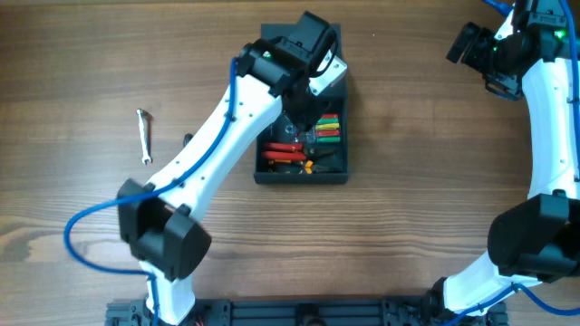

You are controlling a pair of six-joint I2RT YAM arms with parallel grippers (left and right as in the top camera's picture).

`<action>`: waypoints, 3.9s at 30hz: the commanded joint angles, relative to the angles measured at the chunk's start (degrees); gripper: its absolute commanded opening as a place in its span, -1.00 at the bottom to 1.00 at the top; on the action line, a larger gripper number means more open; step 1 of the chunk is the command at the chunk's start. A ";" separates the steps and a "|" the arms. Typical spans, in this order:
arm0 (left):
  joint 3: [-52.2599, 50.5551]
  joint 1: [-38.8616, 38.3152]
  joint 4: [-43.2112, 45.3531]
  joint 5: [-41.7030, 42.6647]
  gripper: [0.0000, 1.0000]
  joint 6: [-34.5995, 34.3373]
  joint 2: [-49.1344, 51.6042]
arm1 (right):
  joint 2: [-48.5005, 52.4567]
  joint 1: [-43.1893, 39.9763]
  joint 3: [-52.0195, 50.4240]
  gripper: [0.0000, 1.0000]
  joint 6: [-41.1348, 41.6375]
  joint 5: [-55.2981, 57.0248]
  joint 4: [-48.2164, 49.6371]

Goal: Pack container
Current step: 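Carry the tape measure into the green box and release it, then move the left gripper back over the silver wrench, then lower the left gripper onto the silver wrench to grasp it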

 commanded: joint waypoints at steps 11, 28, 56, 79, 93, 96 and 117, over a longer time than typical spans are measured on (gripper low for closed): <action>0.48 6.60 -2.71 -0.50 -0.76 -4.26 14.40 | 0.92 0.04 -0.17 0.99 0.70 -0.48 0.17; 0.46 10.01 -1.75 1.20 0.23 -4.04 16.35 | 0.92 0.02 -0.17 0.99 0.72 -0.48 0.17; -1.86 35.17 -12.13 0.70 0.43 -9.84 -8.04 | 0.92 0.04 -0.17 0.99 0.72 -0.48 0.17; -16.55 48.96 15.26 0.59 0.37 -6.40 9.62 | 0.92 0.02 -0.17 0.99 0.72 -0.46 0.17; -16.59 48.96 23.10 -0.07 0.21 -5.40 14.40 | 0.92 0.04 -0.17 1.00 0.72 -0.46 0.17; -16.59 48.96 23.08 -0.07 0.22 -5.55 15.54 | 0.92 0.04 -0.17 1.00 0.70 -0.46 0.17; -16.59 48.96 23.47 -0.07 -0.92 -5.53 16.72 | 0.92 0.02 -0.17 0.99 0.72 -0.48 0.17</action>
